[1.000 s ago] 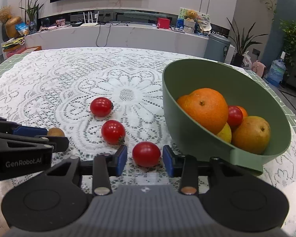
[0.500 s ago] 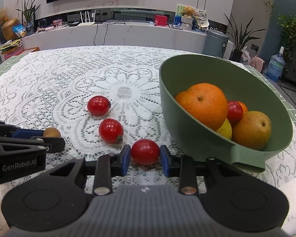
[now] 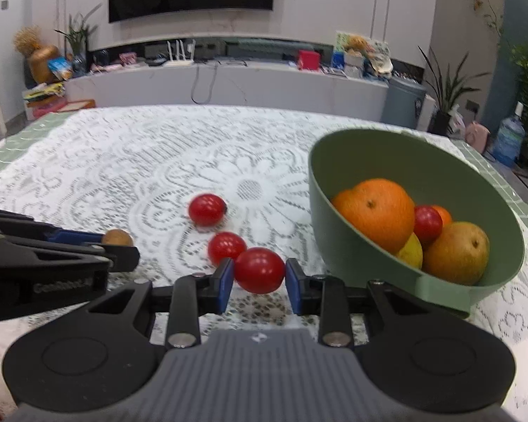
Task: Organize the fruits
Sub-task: 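Grasp the brown kiwi with the left tool while the right tool grasps a cherry tomato, then carry the kiwi and cherry tomato over the green colander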
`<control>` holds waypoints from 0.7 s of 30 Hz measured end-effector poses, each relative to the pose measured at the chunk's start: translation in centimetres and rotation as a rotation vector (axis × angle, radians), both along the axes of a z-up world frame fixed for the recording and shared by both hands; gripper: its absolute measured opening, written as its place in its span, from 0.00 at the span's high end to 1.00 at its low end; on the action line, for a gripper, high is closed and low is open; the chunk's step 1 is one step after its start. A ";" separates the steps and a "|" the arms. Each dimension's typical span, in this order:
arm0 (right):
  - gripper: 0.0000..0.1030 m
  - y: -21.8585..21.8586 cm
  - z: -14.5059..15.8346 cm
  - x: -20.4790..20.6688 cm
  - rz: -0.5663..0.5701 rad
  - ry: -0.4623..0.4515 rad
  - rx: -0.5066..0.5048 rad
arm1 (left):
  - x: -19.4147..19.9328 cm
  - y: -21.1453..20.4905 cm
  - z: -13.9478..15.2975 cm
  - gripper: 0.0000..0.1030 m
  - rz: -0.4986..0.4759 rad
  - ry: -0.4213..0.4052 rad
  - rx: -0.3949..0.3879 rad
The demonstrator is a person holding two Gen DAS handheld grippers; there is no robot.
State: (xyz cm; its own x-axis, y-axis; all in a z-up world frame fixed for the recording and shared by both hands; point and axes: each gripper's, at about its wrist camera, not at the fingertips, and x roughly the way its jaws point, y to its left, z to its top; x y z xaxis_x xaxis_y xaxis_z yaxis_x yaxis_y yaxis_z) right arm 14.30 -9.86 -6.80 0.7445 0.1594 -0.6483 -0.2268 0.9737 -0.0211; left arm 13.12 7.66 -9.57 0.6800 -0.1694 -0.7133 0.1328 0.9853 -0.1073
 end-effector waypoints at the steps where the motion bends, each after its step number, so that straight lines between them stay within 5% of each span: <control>1: 0.72 0.0 0.2 -0.2 0.009 -0.008 0.006 | -0.2 0.1 0.2 0.70 0.004 -0.005 -0.010; 21: 0.72 -3.6 5.4 -3.9 0.067 -0.188 0.077 | -3.8 -1.8 5.4 0.70 0.030 -0.177 -0.121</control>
